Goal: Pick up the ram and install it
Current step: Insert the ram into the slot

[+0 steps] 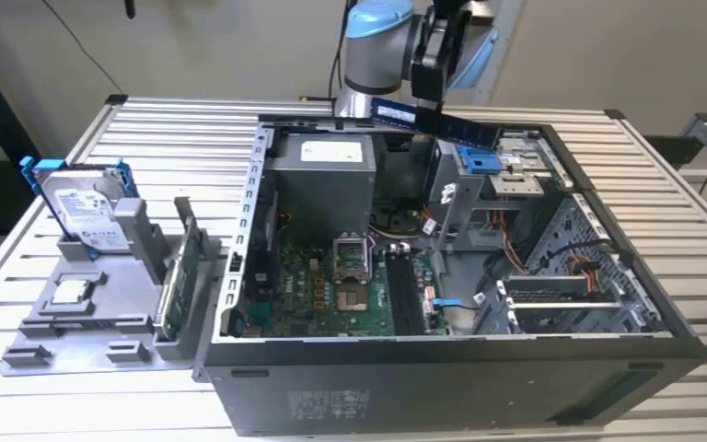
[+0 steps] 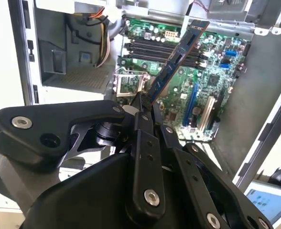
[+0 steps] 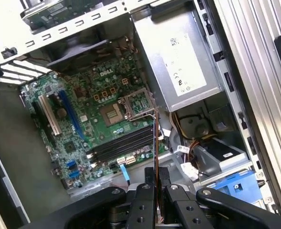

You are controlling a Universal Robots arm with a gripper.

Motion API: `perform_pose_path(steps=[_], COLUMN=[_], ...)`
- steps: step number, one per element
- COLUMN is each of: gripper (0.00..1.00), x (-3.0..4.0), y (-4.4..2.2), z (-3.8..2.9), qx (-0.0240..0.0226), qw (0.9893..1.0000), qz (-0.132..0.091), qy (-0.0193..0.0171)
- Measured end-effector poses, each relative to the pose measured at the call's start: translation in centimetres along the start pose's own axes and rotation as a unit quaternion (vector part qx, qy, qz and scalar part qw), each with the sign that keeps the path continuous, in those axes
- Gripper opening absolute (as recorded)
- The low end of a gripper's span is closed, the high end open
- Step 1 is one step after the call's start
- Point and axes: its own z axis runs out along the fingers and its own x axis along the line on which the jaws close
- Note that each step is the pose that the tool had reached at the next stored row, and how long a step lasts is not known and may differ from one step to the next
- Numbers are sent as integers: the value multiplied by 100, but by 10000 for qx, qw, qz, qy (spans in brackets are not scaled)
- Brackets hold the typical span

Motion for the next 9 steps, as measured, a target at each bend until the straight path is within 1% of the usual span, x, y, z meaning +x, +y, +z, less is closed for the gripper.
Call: perform_pose_path(steps=[4,9], gripper=[14,14], x=[0,0], y=[0,0], z=[0,0], qx=[5,11], qw=[9999,9994], qz=[164,351], qy=[2,4])
